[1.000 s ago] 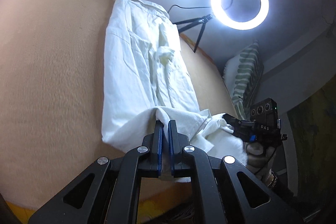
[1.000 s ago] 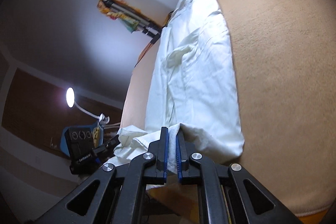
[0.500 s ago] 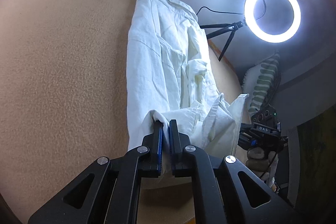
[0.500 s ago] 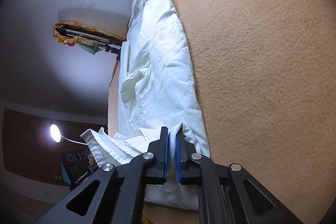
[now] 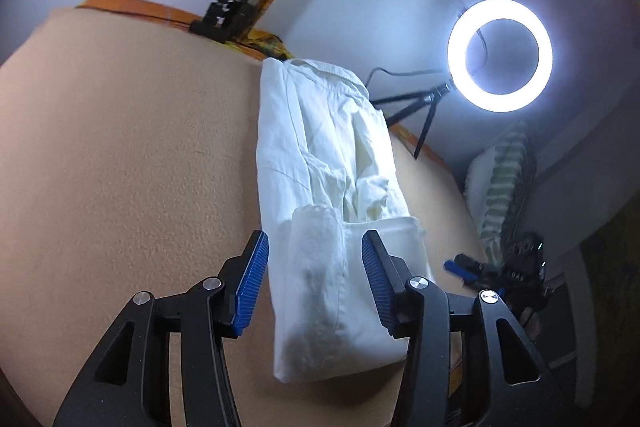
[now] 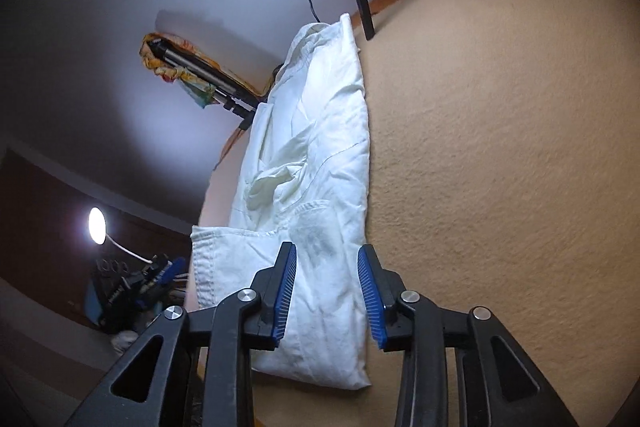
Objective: Fold small clothes
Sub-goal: 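Pinch the folded hem edge with the right gripper and straighten it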
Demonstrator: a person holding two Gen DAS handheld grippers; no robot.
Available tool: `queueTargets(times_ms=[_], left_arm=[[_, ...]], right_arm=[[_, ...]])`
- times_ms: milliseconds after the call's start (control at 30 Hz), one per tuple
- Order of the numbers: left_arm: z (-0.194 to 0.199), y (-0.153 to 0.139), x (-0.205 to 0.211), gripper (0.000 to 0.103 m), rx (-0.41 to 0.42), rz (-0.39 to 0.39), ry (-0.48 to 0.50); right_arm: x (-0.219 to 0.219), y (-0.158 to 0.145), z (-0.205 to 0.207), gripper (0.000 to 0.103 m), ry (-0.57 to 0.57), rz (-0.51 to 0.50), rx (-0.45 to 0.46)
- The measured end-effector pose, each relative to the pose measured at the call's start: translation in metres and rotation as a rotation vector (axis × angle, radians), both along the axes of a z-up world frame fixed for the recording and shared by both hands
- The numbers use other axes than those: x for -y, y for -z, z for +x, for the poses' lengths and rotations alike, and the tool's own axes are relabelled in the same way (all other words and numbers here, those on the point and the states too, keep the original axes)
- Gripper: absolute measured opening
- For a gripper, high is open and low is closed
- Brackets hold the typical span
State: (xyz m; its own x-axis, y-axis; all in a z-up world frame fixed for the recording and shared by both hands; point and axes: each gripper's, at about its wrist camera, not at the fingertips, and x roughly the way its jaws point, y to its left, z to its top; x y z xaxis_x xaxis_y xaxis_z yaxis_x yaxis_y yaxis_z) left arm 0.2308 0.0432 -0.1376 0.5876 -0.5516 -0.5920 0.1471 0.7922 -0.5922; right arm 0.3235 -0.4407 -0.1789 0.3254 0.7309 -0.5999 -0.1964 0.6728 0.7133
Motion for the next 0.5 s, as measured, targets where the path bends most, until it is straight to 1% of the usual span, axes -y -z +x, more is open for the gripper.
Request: queueTargets(times_ms=[33,100,167,233,300,367,467,500], left_arm=[[0.0,0.004,0.005,0.047,0.001,0.032,0.018],[0.002,0.012,0.015,0.047,0.001,0.069,0.058],[0.004,0.021,0.026,0.047,-0.004,0.123,0.098],[0.007,0.029,0.033,0.047,-0.015,0.154,0.116],[0.009,0.035,0.036,0.047,-0.031,0.158,0.12],[0.012,0.038,0.038,0.047,-0.036,0.159,0.121],[0.014,0.042,0.044,0.047,-0.038,0.167,0.131],[0.014,0.044,0.047,0.045,-0.037,0.179,0.134]], right_arm=[[-0.003,-0.002,-0.001,0.034,-0.015,-0.03,0.021],[-0.01,-0.003,-0.004,0.034,-0.046,-0.063,0.047],[-0.024,-0.006,-0.006,0.033,-0.093,-0.122,0.086],[-0.038,-0.008,-0.009,0.033,-0.145,-0.184,0.13],[-0.05,-0.008,-0.009,0.033,-0.175,-0.24,0.157],[-0.056,-0.004,-0.006,0.033,-0.173,-0.279,0.156],[-0.061,-0.001,0.0,0.033,-0.183,-0.29,0.153],[-0.063,-0.001,0.002,0.033,-0.187,-0.292,0.155]])
